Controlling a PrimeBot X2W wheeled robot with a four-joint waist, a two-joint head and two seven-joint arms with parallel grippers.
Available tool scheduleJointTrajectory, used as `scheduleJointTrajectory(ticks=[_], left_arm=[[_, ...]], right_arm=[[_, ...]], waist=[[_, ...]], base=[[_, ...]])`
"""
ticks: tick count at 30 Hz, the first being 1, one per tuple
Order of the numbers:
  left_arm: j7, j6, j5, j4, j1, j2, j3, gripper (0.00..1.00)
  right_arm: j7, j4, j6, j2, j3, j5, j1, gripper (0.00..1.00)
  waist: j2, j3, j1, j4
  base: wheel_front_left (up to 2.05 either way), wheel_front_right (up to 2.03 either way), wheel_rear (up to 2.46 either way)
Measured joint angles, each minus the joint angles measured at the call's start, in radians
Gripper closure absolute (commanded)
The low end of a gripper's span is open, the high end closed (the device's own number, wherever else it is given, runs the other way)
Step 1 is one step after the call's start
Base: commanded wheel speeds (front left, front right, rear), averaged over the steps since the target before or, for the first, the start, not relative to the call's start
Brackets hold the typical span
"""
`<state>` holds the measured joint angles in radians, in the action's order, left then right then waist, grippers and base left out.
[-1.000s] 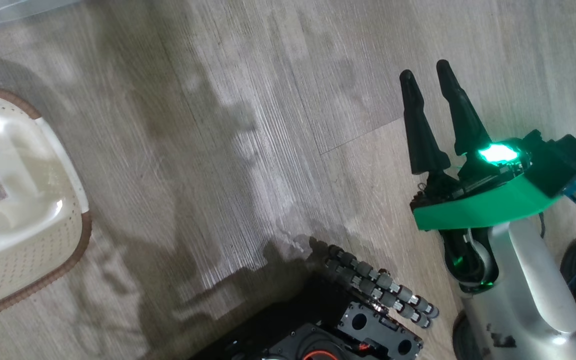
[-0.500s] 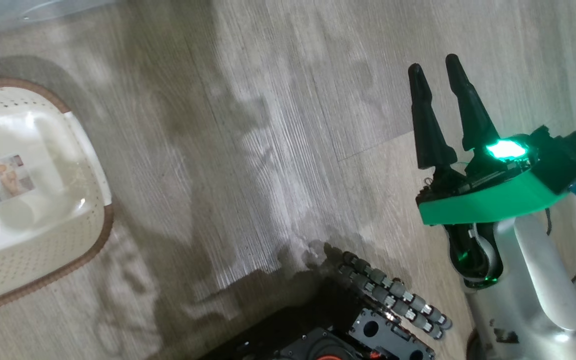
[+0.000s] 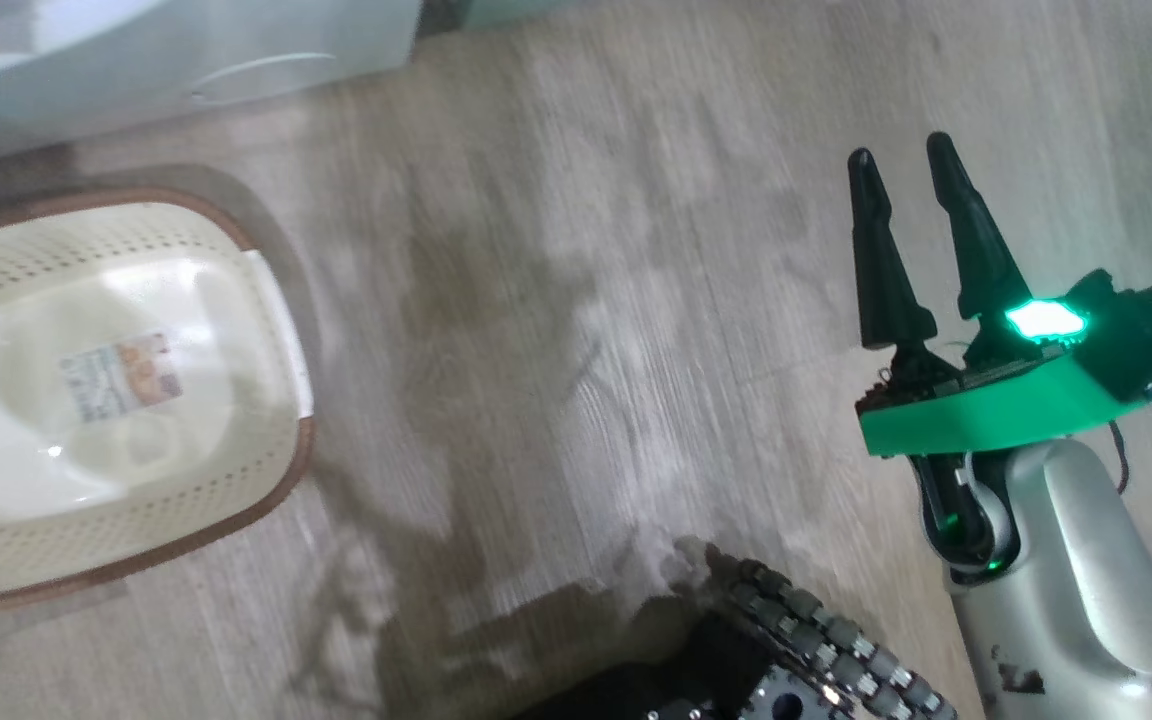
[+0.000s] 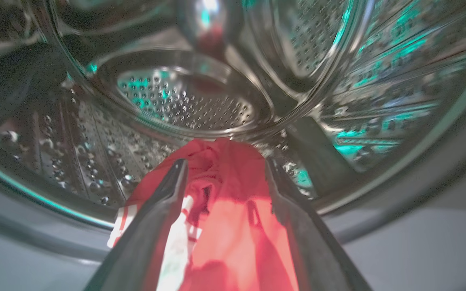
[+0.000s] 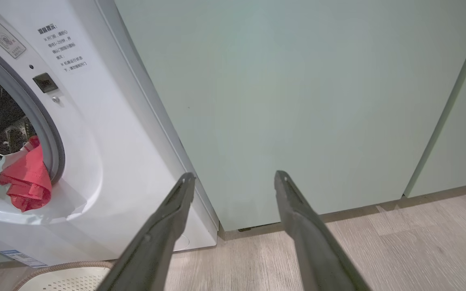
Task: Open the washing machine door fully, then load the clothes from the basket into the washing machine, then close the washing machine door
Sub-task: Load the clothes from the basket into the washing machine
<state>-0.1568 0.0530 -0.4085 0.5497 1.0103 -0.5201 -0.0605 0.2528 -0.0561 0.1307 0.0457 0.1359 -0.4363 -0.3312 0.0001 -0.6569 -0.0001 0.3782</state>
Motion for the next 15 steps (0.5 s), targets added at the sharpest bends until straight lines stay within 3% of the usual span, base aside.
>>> scheduleJointTrajectory(ticks=[15], left_arm=[[-0.091,0.111,-0.015,-0.432,-0.469,0.154,0.012,0.00]], right_arm=[[0.000,-0.028,0.000,0.001,-0.054,0.113,0.023,0.00]], waist=[[0.0000,0.121,0.0000,-0.155]], base=[[0.00,0.00,0.00]])
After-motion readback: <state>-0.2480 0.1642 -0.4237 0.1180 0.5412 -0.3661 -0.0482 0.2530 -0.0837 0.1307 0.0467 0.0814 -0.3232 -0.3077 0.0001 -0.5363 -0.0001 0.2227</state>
